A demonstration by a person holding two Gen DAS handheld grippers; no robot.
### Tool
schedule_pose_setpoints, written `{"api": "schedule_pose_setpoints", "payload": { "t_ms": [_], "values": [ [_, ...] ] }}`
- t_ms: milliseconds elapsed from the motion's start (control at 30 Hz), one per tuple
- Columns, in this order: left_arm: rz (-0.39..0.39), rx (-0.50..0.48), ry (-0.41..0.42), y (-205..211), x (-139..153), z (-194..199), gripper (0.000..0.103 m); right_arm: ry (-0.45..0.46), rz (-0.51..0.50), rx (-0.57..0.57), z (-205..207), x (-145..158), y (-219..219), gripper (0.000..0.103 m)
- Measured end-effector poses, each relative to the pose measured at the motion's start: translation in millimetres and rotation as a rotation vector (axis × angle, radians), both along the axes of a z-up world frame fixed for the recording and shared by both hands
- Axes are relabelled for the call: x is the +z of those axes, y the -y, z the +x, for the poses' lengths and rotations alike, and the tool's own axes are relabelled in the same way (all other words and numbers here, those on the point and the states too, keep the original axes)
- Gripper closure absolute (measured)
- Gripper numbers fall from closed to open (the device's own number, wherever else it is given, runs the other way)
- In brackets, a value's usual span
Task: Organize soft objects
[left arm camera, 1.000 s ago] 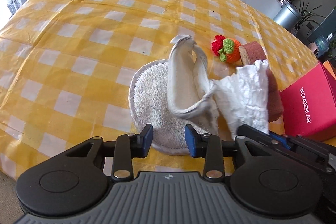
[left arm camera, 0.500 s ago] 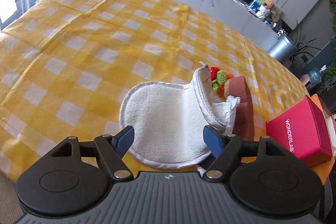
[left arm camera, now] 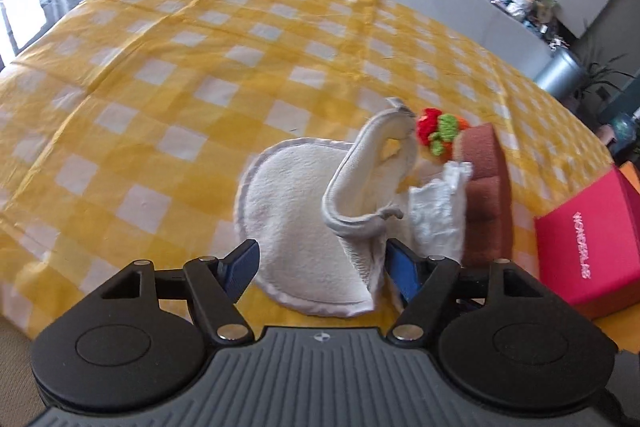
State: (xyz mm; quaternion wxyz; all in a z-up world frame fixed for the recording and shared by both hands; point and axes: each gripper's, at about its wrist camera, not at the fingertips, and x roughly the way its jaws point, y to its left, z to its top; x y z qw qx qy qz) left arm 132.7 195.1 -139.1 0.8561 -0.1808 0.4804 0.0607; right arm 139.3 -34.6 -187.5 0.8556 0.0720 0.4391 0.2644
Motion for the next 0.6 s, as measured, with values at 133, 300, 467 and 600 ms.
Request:
{"api": "schedule_pose_setpoints", "payload": {
  "t_ms": [133,300,467,600],
  "values": [
    [0.049,0.072,-0.045,-7.2,-5.9,1.3,0.013,0.007,-0.008,0.004,-0.7,0.6,-2.2,0.094],
    [0.051,0.073,-0.042,-7.3,-9.5,6.1,0.008,0.005,-0.006,0.004,-1.5,1.3,-2.6,0.094],
    [0.093,0.005,-0.028,7.5,-7.7,7.0,0.036,0.007,-0.007,0.005,-1.7,1.6,-2.8,0.094],
    [0.069,-0.064,-0.007,15.0,-6.9,8.8,0.078,0.009,-0.005,0.012,-2.4,2.3,-2.3,0.094]
  ]
}}
